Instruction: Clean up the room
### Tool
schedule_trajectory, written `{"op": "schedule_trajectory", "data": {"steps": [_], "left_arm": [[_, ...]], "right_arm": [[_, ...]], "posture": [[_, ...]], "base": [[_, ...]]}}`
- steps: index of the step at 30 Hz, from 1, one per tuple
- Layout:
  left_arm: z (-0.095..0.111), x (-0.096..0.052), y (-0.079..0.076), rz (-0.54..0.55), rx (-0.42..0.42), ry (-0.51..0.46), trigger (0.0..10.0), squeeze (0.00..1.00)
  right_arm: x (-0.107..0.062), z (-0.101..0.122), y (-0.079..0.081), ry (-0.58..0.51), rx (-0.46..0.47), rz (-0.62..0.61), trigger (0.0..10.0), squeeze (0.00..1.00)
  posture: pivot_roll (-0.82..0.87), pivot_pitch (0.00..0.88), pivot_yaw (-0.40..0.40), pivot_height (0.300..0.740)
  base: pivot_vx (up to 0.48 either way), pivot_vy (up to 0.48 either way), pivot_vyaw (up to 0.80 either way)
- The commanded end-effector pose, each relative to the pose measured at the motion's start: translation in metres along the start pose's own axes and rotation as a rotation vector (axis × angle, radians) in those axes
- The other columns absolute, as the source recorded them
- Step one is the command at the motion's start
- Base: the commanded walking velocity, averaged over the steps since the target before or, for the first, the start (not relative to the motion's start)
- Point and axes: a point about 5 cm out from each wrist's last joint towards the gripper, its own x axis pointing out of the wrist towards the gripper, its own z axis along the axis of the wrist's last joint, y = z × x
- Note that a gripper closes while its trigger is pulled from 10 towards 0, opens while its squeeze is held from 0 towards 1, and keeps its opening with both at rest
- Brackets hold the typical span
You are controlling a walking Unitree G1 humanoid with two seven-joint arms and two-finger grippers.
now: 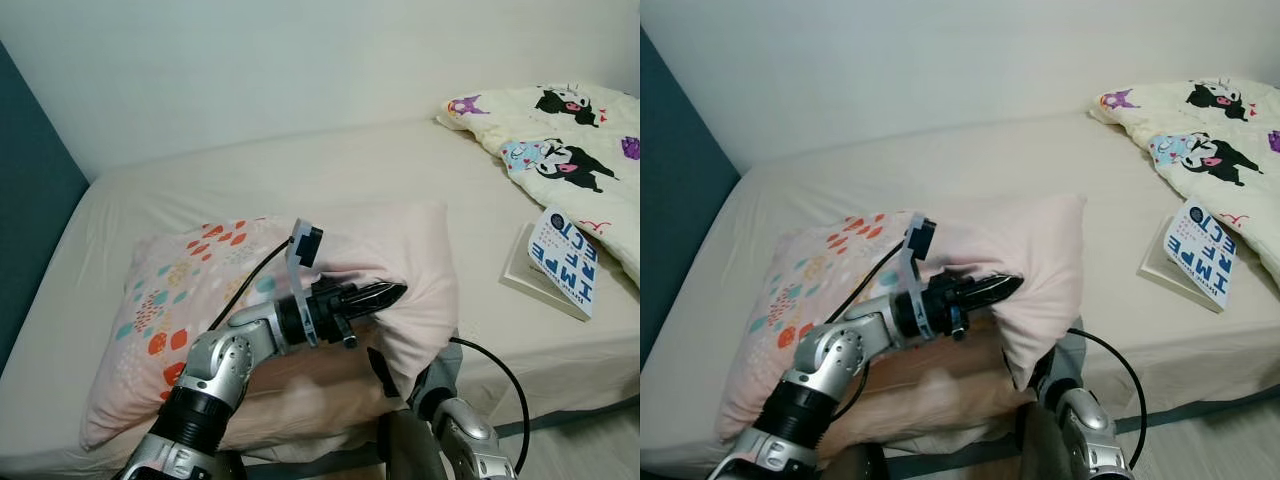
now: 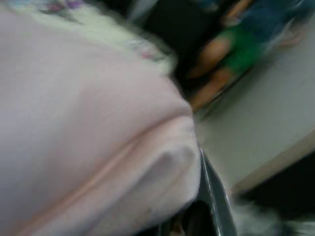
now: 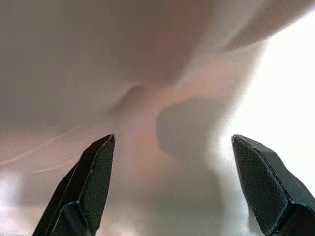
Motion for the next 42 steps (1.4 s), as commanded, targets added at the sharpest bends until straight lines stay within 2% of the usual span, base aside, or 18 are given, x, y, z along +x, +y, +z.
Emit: {"op": "schedule_trajectory", "data": {"steps": [1,2,5,6,9,11,12,14,16,20,22,23,25,29,30,31,40,42], "left_arm": [[-0.008,-0.031,0.033,0.264,0.055,0.097,0.0,0.00],[-0.008,-0.047,0.046,0.381,0.091,0.147,0.0,0.00],[-0.008,-0.055,0.050,0.434,0.106,0.169,0.0,0.00],[-0.005,-0.083,0.069,0.640,0.206,0.274,0.0,0.00],[-0.003,-0.092,0.075,0.713,0.236,0.304,0.0,0.00],[0.008,-0.114,0.089,0.891,0.323,0.358,0.0,0.00],[0.012,-0.120,0.093,0.938,0.350,0.364,0.0,0.00],[0.023,-0.135,0.101,1.042,0.495,0.444,0.0,0.00],[0.032,-0.148,0.106,1.111,0.597,0.508,0.0,0.00],[0.041,-0.158,0.108,1.151,0.646,0.547,0.0,0.00],[0.057,-0.176,0.109,1.224,0.774,0.639,0.0,0.00],[0.057,-0.176,0.109,1.224,0.774,0.639,0.0,0.00],[0.070,-0.190,0.109,1.282,0.858,0.704,0.0,0.00],[0.082,-0.207,0.107,1.323,0.889,0.755,0.0,0.00],[0.082,-0.207,0.107,1.323,0.889,0.755,0.0,0.00],[0.091,-0.216,0.105,1.353,0.913,0.766,0.0,0.00],[0.097,-0.210,0.110,1.361,0.961,0.760,0.0,0.00],[0.094,-0.215,0.112,1.386,0.983,0.843,0.0,0.00]], "right_arm": [[-0.002,-0.008,-0.001,0.031,0.034,-0.012,10.0,0.00],[-0.002,-0.008,-0.001,0.032,0.035,-0.011,10.0,0.00],[-0.002,-0.008,-0.001,0.032,0.035,-0.011,10.0,0.00],[-0.002,-0.008,-0.002,0.034,0.034,-0.007,10.0,0.00],[-0.002,-0.008,-0.002,0.035,0.033,-0.005,10.0,0.00],[-0.002,-0.008,-0.002,0.037,0.030,-0.001,10.0,0.00],[-0.002,-0.008,-0.002,0.038,0.029,0.001,10.0,0.00],[-0.002,-0.008,-0.001,0.037,0.026,0.002,10.0,0.00],[-0.002,-0.008,-0.001,0.037,0.025,0.000,10.0,0.00],[-0.003,-0.009,-0.001,0.036,0.025,-0.001,10.0,0.00],[-0.003,-0.009,-0.001,0.037,0.030,-0.001,10.0,0.00],[-0.003,-0.009,-0.001,0.037,0.030,-0.001,10.0,0.00],[-0.003,-0.009,-0.002,0.037,0.033,0.000,10.0,0.00],[-0.003,-0.010,-0.002,0.039,0.038,0.002,10.0,0.00],[-0.003,-0.010,-0.002,0.039,0.038,0.002,10.0,0.00],[-0.002,-0.010,-0.002,0.042,0.043,0.005,10.0,0.00],[-0.001,-0.010,-0.001,0.045,0.043,0.007,10.0,0.00],[-0.002,-0.009,-0.001,0.040,0.040,0.000,10.0,0.00]], "posture": [[-0.12,0.110,0.042,0.581],[-0.12,0.111,0.042,0.581],[-0.12,0.111,0.042,0.581],[-0.12,0.109,0.037,0.581],[-0.12,0.109,0.037,0.581],[-0.12,0.108,0.036,0.581],[-0.12,0.108,0.036,0.581],[-0.13,0.109,0.037,0.581],[-0.13,0.110,0.038,0.581],[-0.13,0.111,0.038,0.581],[-0.13,0.114,0.037,0.581],[-0.13,0.114,0.037,0.581],[-0.12,0.115,0.035,0.581],[-0.12,0.115,0.033,0.581],[-0.12,0.115,0.033,0.581],[-0.11,0.114,0.030,0.581],[-0.12,0.111,0.036,0.581],[-0.13,0.110,0.043,0.581]], "base": [[0.000,0.000,0.00],[0.000,0.000,0.00],[0.000,0.000,0.00],[0.000,0.000,0.00],[0.000,0.000,0.00],[0.000,0.000,0.00],[0.000,0.000,0.00],[0.000,0.000,0.00],[0.000,0.000,0.00],[0.000,0.000,0.00],[0.000,0.000,0.00],[0.000,0.000,0.00],[0.000,0.000,0.00],[0.000,0.000,0.00],[0.000,0.000,0.00],[0.000,0.000,0.00],[0.000,0.000,0.00],[0.000,0.000,0.00]]}}
